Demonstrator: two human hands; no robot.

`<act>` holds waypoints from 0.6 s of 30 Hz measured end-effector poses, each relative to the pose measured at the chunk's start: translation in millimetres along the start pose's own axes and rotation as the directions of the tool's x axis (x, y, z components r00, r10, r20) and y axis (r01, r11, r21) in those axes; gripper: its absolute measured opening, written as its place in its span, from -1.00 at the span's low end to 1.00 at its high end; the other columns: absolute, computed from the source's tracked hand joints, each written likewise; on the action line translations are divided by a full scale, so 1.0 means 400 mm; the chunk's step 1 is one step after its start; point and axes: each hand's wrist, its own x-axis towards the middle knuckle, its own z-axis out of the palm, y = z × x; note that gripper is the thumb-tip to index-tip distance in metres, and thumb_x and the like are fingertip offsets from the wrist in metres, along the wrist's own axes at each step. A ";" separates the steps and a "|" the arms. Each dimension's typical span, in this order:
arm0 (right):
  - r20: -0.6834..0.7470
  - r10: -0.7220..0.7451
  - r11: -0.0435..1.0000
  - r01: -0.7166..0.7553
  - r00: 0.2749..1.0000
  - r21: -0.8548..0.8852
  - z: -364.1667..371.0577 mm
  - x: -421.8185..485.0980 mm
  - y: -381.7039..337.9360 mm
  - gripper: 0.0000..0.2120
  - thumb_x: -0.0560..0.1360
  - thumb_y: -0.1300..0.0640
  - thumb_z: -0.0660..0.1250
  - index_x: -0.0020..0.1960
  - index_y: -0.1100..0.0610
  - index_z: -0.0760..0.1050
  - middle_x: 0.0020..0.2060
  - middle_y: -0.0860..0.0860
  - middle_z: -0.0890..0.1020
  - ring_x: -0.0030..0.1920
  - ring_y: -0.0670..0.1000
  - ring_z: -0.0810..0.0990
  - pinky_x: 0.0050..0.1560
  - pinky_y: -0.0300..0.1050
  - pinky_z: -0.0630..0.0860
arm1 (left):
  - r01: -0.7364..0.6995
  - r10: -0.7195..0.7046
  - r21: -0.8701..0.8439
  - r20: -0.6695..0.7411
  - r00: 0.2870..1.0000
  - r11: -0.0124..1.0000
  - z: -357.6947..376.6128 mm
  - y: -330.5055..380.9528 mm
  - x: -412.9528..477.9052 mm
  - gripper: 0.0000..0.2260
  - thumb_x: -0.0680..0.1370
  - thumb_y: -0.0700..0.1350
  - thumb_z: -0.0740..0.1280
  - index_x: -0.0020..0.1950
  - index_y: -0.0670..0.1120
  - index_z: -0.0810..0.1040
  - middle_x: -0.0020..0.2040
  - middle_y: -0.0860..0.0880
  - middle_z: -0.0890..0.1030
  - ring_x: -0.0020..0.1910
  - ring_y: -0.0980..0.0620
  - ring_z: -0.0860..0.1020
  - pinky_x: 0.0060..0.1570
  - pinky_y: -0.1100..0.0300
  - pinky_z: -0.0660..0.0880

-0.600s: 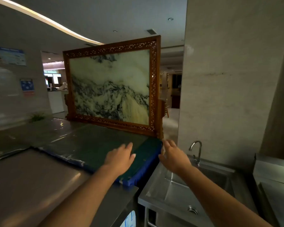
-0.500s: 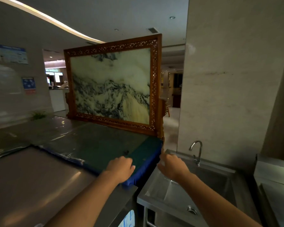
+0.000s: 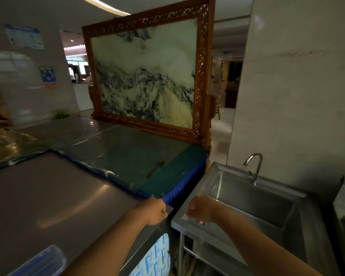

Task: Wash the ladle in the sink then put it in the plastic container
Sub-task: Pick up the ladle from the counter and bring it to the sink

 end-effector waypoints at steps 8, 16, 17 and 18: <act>0.114 0.052 0.998 -0.055 0.992 0.026 -0.030 0.320 0.059 -0.64 0.59 -0.01 0.19 0.12 0.25 0.58 0.06 0.21 0.70 -0.06 0.09 0.69 0.21 -0.04 0.56 | 0.044 -0.040 -0.033 0.111 0.993 0.998 -0.042 -0.106 0.296 -0.66 0.53 0.09 0.22 -0.05 -0.15 0.62 0.08 -0.22 0.65 0.07 -0.19 0.61 -0.03 0.11 0.47; 0.149 0.102 0.981 -0.124 0.984 0.147 -0.088 0.652 0.108 -0.71 0.53 0.01 0.26 -0.04 0.23 0.60 -0.03 0.20 0.72 -0.19 0.08 0.70 -0.05 -0.12 0.58 | 0.050 -0.039 -0.052 0.186 0.982 0.997 -0.117 -0.205 0.591 -0.67 0.54 0.05 0.24 -0.06 -0.20 0.62 0.01 -0.25 0.68 0.01 -0.19 0.64 0.03 0.04 0.56; 0.156 0.094 0.981 -0.118 0.983 0.154 -0.095 0.687 0.112 -0.76 0.52 0.02 0.26 -0.10 0.18 0.58 -0.03 0.20 0.72 -0.21 0.08 0.71 -0.06 -0.12 0.59 | 0.053 -0.042 -0.055 0.191 0.981 0.997 -0.125 -0.210 0.624 -0.67 0.55 0.05 0.24 -0.07 -0.20 0.62 0.00 -0.25 0.68 0.00 -0.19 0.64 0.03 0.03 0.56; 0.165 0.079 0.980 -0.107 0.983 0.167 -0.102 0.724 0.118 -0.79 0.52 0.02 0.26 -0.14 0.15 0.56 -0.03 0.21 0.72 -0.26 0.05 0.69 -0.04 -0.10 0.60 | 0.054 -0.043 -0.054 0.189 0.981 0.997 -0.131 -0.215 0.659 -0.67 0.56 0.05 0.25 -0.07 -0.20 0.62 -0.01 -0.25 0.68 -0.01 -0.19 0.64 0.03 0.03 0.55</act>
